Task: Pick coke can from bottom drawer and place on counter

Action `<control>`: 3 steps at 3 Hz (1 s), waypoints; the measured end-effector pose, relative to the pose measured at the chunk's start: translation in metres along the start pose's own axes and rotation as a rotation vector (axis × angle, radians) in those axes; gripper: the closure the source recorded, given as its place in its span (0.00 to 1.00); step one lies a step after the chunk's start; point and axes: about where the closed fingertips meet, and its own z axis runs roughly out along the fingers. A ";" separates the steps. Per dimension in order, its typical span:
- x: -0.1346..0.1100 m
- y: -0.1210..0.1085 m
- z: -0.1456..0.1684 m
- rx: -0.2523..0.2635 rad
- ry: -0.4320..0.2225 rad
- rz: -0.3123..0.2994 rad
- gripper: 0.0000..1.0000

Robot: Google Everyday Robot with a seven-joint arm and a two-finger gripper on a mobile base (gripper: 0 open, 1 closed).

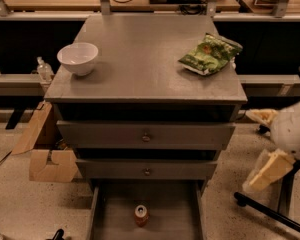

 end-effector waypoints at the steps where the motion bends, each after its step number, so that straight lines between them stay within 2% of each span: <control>1: 0.033 0.003 0.044 0.042 -0.192 0.065 0.00; 2: 0.057 0.003 0.078 0.088 -0.337 0.082 0.00; 3: 0.057 0.003 0.078 0.088 -0.336 0.083 0.00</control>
Offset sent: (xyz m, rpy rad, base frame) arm 0.0119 -0.0186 -0.1358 0.4630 -0.2181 -0.1136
